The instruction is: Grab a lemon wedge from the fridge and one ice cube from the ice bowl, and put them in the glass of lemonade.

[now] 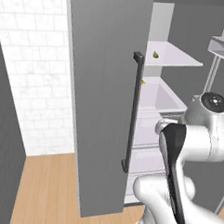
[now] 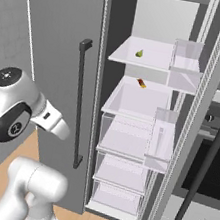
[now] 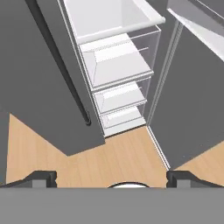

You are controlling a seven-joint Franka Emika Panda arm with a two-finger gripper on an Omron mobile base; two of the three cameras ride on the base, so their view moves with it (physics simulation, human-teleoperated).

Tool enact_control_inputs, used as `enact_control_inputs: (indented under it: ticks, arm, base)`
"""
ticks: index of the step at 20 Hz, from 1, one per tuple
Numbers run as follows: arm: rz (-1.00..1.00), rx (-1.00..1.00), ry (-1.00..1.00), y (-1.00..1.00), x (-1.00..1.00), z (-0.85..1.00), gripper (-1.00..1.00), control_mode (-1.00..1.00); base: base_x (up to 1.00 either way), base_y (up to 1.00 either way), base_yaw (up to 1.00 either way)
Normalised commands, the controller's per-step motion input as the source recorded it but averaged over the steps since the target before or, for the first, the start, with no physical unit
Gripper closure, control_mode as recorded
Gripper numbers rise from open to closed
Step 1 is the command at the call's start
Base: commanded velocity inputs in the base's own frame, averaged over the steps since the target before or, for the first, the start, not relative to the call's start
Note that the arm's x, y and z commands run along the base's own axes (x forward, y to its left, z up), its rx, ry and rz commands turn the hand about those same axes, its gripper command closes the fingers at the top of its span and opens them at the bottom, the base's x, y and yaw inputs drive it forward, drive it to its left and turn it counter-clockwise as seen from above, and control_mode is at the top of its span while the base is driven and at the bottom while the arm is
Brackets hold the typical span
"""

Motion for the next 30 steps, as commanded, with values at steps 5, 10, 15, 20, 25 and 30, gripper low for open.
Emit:
enact_control_inputs:
  ticks: [5, 10, 15, 20, 25, 30]
  arm:
    - [0.01, 0.1, 0.0, 0.41, -0.65, -0.07, -1.0, -1.0]
    - [0.12, 0.01, 0.0, 0.32, -0.28, -0.32, -1.0, -1.0]
    - [0.14, 0.0, 0.0, 0.02, 0.04, -0.25, -1.0, -1.0]
    - [0.12, 0.0, 0.0, 0.0, 0.0, -0.36, -1.0, -1.0]
    - [0.12, 0.0, 0.0, -0.04, 0.0, -0.36, -1.0, -1.0]
    - [0.01, 0.0, -0.06, 0.0, 0.02, -0.07, -1.0, -1.0]
  base:
    - [0.0, 0.0, 0.0]
    - [0.0, 0.0, 0.0]
    - [0.0, 0.0, 0.0]
    - [0.0, 0.0, 0.0]
    - [0.0, 0.0, 0.0]
    - [0.0, 0.0, 0.0]
